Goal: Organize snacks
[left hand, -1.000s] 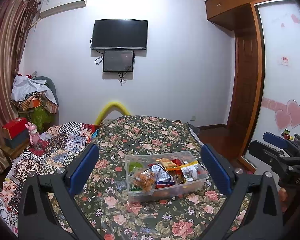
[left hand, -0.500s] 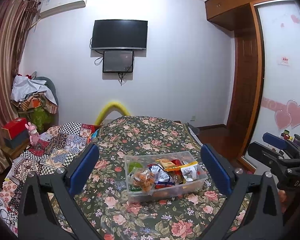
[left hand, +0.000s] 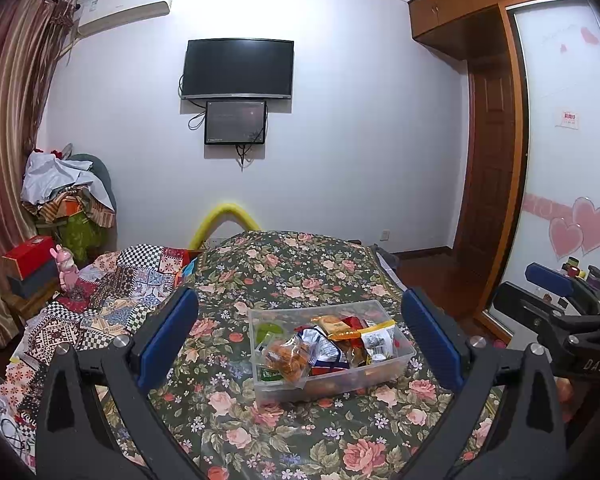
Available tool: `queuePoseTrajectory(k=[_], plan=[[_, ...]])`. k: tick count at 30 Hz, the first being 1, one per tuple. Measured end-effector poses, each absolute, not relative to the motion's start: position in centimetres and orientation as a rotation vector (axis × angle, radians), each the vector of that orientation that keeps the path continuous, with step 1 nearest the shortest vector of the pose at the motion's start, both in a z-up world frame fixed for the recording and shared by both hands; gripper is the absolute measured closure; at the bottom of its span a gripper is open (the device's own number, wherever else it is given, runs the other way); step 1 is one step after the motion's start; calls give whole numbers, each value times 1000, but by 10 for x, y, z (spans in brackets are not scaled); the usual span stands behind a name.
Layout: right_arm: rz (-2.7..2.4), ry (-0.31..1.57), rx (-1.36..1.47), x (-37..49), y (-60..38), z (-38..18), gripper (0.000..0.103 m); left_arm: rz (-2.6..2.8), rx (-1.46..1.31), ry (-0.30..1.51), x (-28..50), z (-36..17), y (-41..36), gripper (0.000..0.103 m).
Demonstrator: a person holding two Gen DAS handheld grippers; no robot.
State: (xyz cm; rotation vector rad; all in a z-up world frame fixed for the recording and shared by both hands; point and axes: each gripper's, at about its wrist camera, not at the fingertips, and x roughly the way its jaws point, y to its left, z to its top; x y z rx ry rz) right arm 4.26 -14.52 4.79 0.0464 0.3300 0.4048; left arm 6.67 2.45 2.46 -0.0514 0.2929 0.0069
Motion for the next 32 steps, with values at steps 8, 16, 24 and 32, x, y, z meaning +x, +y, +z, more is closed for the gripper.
queuePoseTrajectory(k=[8, 16, 24, 32], plan=[[388, 323, 29, 40, -144, 48, 0, 7, -57, 296, 68, 24, 27, 0], [381, 317, 20, 39, -144, 49, 0, 2, -43, 297, 67, 23, 23, 0], [381, 323, 19, 40, -145, 48, 0, -9, -58, 318, 68, 22, 24, 0], [382, 331, 15, 43, -143, 47, 0, -16, -65, 335, 69, 19, 24, 0]])
